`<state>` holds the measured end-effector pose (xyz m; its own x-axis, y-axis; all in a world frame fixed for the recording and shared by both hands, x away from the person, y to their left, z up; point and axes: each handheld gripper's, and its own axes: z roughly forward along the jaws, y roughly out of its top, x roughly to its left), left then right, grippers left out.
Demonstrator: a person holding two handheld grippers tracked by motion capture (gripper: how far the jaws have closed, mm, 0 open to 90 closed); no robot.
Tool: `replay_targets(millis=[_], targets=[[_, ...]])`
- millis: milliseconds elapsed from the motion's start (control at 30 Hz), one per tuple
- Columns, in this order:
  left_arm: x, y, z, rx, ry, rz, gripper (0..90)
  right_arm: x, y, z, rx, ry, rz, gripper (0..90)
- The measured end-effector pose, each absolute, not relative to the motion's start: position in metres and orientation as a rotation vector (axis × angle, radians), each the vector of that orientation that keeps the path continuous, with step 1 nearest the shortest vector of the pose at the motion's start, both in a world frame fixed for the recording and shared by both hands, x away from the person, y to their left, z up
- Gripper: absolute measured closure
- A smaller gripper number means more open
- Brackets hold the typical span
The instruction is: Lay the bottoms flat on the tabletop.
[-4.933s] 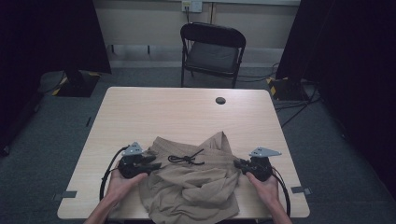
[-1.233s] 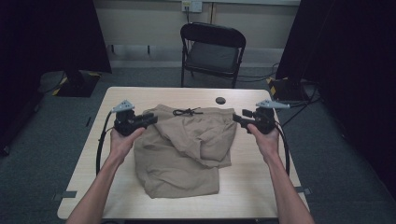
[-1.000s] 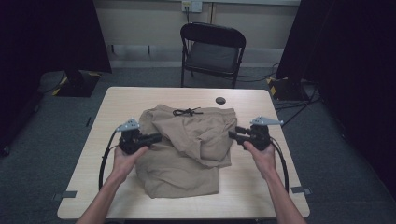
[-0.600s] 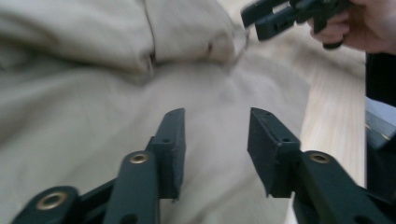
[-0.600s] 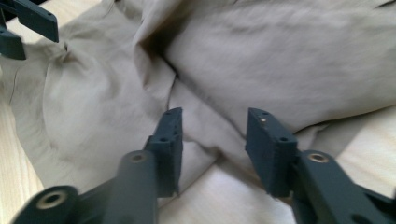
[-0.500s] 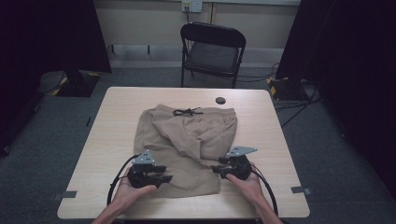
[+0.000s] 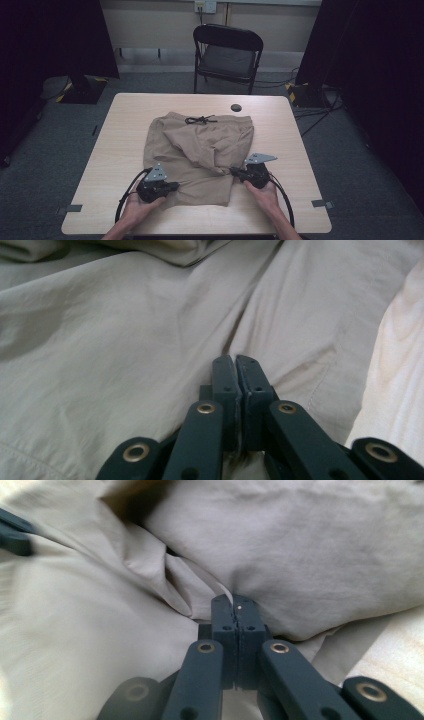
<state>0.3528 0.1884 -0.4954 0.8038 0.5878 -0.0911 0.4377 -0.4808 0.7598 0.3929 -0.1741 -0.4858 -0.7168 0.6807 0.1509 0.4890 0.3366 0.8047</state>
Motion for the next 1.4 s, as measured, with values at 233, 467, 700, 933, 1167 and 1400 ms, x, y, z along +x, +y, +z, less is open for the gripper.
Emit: replay_targets(millis=[233,467,700,933,1167,1400], targets=[[0.352,0.217,-0.482,2.033,0.813,0.208,88.5,0.382,-0.189,-0.471,1.062,2.338,1.412,90.0],[0.353,0.257,-0.473,1.948,0.905,0.265,88.5,0.372,-0.224,-0.459,1.119,2.244,1.447,90.0],[0.358,0.287,-0.46,1.855,0.97,0.329,88.6,0.367,-0.267,-0.437,1.192,2.068,1.5,90.0],[0.373,0.315,-0.458,1.792,1.105,0.387,88.6,0.375,-0.311,-0.415,1.283,1.83,1.551,90.0],[0.396,0.326,-0.483,1.788,1.223,0.369,88.3,0.407,-0.319,-0.443,1.434,1.802,1.416,90.0],[0.402,0.331,-0.495,1.806,1.274,0.393,88.4,0.418,-0.329,-0.474,1.566,1.814,1.268,90.0]])
